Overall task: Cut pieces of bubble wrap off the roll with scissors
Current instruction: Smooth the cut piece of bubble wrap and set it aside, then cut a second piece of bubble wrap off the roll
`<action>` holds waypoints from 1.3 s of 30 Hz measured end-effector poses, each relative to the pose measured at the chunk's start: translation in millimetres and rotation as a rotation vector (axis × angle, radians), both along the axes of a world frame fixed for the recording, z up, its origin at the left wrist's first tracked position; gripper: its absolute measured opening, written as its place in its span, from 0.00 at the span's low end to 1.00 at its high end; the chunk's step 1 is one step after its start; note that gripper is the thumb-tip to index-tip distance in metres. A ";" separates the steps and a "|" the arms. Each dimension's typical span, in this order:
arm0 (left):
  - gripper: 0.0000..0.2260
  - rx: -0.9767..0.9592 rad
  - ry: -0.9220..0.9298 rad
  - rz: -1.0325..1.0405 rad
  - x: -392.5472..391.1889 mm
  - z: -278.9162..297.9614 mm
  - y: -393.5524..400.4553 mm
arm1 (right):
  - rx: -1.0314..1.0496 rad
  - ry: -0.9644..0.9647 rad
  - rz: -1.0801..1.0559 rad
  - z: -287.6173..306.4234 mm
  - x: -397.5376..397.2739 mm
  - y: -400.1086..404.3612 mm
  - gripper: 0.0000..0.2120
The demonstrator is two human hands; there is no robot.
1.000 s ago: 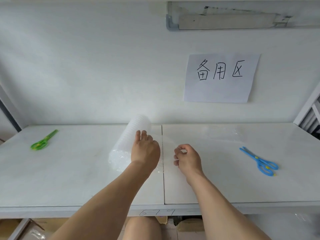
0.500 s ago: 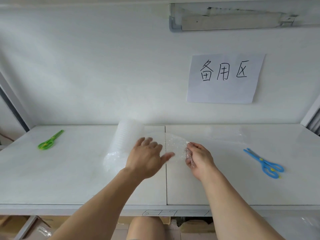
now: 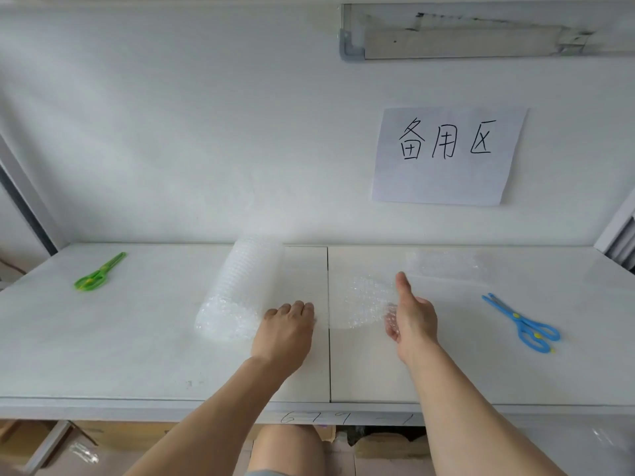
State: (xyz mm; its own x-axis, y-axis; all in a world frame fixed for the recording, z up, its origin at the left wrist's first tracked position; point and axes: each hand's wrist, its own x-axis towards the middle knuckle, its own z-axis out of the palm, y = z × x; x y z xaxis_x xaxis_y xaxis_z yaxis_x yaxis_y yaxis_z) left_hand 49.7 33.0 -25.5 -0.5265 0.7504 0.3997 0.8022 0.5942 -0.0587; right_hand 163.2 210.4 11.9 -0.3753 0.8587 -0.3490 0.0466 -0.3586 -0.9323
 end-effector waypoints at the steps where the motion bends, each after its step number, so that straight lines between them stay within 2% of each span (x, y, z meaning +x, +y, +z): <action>1: 0.03 0.031 -0.015 0.012 2.3 1.7 2.1 | -0.030 0.039 -0.056 -1.5 1.1 0.1 0.27; 3: 0.11 0.057 -0.036 0.044 5.2 4.5 6.8 | -0.069 0.084 -0.131 -4.5 3.8 -3.4 0.32; 5: 0.13 0.028 -0.062 0.076 9.9 9.7 10.6 | -0.095 0.085 -0.129 -8.6 6.1 -9.8 0.31; 7: 0.13 -0.034 -0.093 0.067 11.7 13.0 13.7 | -0.097 0.084 -0.077 -12.7 7.1 -16.0 0.21; 9: 0.17 -0.111 -0.147 -0.028 18.7 18.1 17.0 | -0.059 0.074 -0.058 -16.0 6.8 -16.2 0.11; 10: 0.20 -0.128 -0.187 -0.081 26.3 22.3 18.7 | -0.038 0.061 -0.065 -16.3 7.1 -14.1 0.11; 11: 0.22 -0.112 -0.243 -0.117 35.7 26.2 20.2 | -0.023 0.046 -0.066 -16.5 7.2 -10.8 0.14; 13: 0.20 0.069 -0.415 -0.077 56.2 34.9 23.1 | -0.025 0.032 -0.042 -13.3 8.5 -5.2 0.15; 15: 0.13 0.310 -0.751 0.084 72.3 44.2 26.2 | -0.078 0.048 -0.020 -7.9 11.2 -0.5 0.12; 19: 0.24 0.750 -1.822 0.283 87.2 47.0 34.2 | -0.185 0.102 0.022 5.4 16.0 7.9 0.06; 20: 0.26 0.813 -1.995 0.304 90.2 45.4 35.6 | -0.200 0.106 0.037 9.5 17.3 9.8 0.05; 22: 0.29 0.988 -2.207 0.307 94.3 39.8 40.6 | -0.220 0.104 0.060 14.3 20.2 14.7 0.04; 25: 0.26 1.335 -2.288 0.299 92.5 36.3 51.5 | -0.199 0.075 0.074 16.6 26.4 22.5 0.05; 27: 0.21 1.454 -2.267 0.344 88.7 36.8 58.3 | -0.128 0.024 0.073 13.0 29.9 27.6 0.06; 30: 0.13 1.478 -2.228 0.388 86.8 38.0 65.9 | 0.123 -0.149 0.109 5.3 38.1 35.9 0.11; 33: 0.10 1.481 -2.183 0.382 85.0 36.6 71.0 | 0.512 -0.616 0.169 0.6 54.9 47.5 0.19; 35: 0.08 1.487 -2.155 0.373 83.4 36.2 73.6 | 0.639 -0.767 0.117 -1.8 70.4 58.8 0.24; 39: 0.07 1.477 -2.105 0.383 81.5 33.9 80.6 | 0.867 -1.040 0.017 -12.4 101.4 83.8 0.21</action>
State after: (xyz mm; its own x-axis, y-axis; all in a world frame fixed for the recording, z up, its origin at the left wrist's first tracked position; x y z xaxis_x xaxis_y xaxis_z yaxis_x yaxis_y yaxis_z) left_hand 131.2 113.6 8.3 -0.6671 0.4743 -0.5745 -0.7438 -0.3800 0.5499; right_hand 264.6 294.2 -0.5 -0.2841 0.9433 0.1719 0.8611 0.3298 -0.3868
